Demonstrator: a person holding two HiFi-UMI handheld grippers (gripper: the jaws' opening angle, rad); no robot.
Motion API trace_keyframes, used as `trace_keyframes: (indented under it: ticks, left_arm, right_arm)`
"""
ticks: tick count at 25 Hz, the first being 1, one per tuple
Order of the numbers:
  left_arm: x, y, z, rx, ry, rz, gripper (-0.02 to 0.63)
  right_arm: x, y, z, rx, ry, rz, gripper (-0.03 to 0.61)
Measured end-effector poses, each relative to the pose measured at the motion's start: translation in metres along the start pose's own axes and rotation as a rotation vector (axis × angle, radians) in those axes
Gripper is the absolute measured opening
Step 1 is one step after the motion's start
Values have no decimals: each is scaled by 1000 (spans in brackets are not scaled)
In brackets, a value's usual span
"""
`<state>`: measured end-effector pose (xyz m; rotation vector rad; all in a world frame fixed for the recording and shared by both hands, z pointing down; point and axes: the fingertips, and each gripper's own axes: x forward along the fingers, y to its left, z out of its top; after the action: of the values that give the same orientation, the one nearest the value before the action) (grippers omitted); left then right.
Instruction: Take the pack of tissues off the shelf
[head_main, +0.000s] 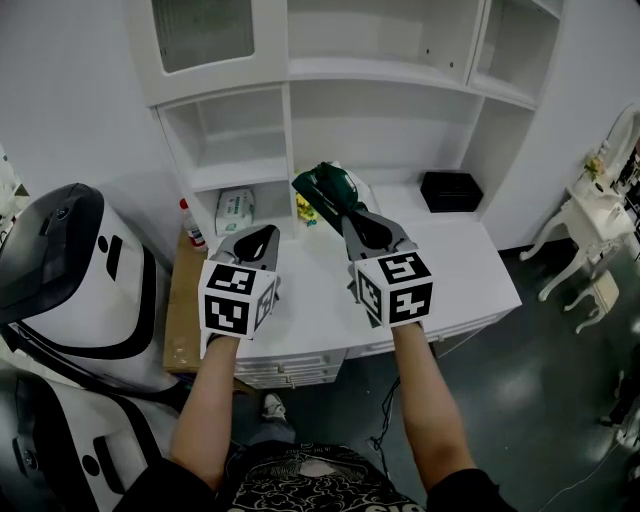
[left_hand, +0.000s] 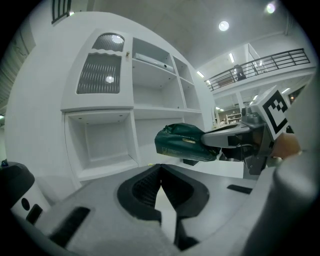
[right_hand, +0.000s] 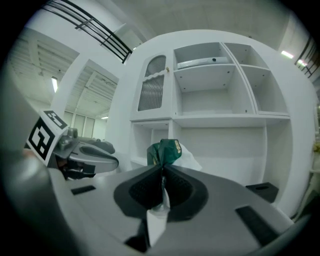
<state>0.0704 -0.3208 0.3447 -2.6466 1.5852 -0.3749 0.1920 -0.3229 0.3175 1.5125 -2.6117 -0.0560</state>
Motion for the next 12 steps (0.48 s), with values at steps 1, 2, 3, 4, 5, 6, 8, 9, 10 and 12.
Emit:
trace_keyframes:
  ticks: [1,2,3,4,5,6,8,9,10,12]
  left_arm:
    - [-2,-2,-1,-1,1,-2,5]
    - [-4,-4,-3,-3,2,-4,5]
    - [-6,-7,-5,-4,2,-5,5]
    - [-7,-9,-6,-5,2,-5,5]
    - [-9,-11,-6,-6,1,-5,5]
    - [-10,-12,-6,-6,1,-4,5]
    - [-13,-14,-7,-6,-1,0,5]
    - [-15,-15,-7,-7,-2,2,5]
    - [-16,-16,-7,-7,-3,3,5]
    - [-19,-17,-6,-8,-6,6,5]
  right_arm:
    - [-3,0,-2,11,1,-6,20]
    - [-7,0,-5,22,1,-10,20]
    - [-10,0,-7,33,0,-13,20]
    - [-14,0,-8,42,-2,-17,20]
    - [-17,0,-9,49,-3,-20,20]
    - [-20,-1,-10,52,-3,-23,20]
    - [-25,-2,-12,56,0,-30,20]
    - [-27,-2,-13,59,0,-33,20]
    - [-29,-3,-13,63,-2,-37,20]
    - [-33,-3,-13,63,-5,-42,20]
